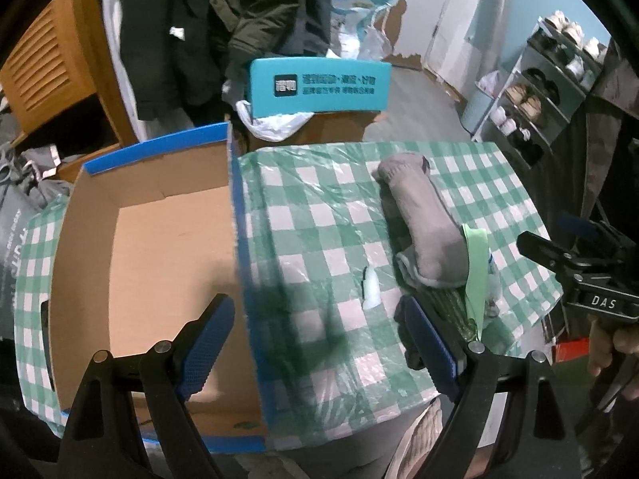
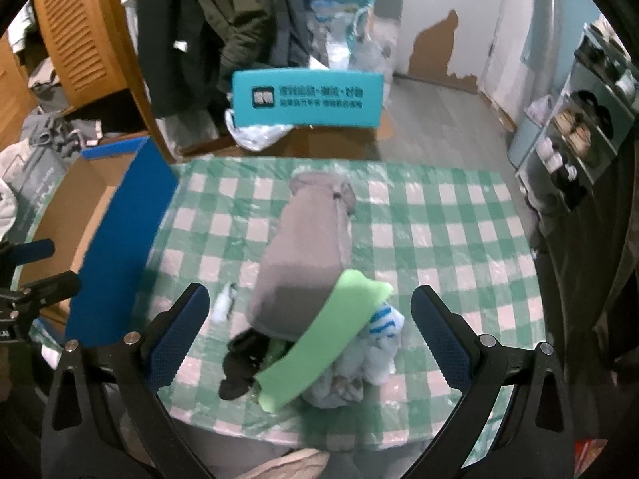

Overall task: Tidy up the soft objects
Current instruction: 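Move the right tool toward the light green foam strip on the table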

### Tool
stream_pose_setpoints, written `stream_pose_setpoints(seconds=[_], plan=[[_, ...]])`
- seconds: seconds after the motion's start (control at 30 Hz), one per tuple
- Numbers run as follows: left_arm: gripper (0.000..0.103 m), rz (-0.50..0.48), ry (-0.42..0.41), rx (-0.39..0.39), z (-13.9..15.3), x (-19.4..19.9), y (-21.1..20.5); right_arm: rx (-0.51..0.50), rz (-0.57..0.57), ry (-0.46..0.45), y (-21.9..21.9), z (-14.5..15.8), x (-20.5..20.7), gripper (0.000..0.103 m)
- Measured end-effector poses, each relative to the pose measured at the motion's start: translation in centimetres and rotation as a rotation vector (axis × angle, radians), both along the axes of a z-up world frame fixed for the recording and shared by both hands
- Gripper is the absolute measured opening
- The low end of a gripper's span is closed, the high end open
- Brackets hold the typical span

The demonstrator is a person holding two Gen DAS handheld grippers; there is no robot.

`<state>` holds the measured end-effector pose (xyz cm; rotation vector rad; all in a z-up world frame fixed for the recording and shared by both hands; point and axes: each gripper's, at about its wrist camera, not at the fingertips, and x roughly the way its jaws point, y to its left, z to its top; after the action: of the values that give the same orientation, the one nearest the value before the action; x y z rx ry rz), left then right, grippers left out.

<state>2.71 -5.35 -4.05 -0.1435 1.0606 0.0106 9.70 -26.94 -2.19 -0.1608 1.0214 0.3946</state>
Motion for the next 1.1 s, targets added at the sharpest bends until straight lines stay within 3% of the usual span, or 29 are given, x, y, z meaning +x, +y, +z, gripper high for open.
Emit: stream_pose_setpoints(seconds=[0.33, 0.67, 1.1], plan=[[0.089, -0.033, 0.085, -0.008, -3.3, 2.6, -2.0, -0.032, -0.044, 0.085, -1.2, -3.4, 1.0, 0.099], [0.088, -0.037, 0.119, -0.025, -5.2, 4.4, -3.1, -0.031, -0.063, 0.148, -2.0, -6.4, 1.5, 0.099], [0.083, -0.062, 0.178, -0.018, -8.4, 6.0, -4.5, -0.048, -0.061, 0.194, -2.1, -9.4, 2.4, 0.090]])
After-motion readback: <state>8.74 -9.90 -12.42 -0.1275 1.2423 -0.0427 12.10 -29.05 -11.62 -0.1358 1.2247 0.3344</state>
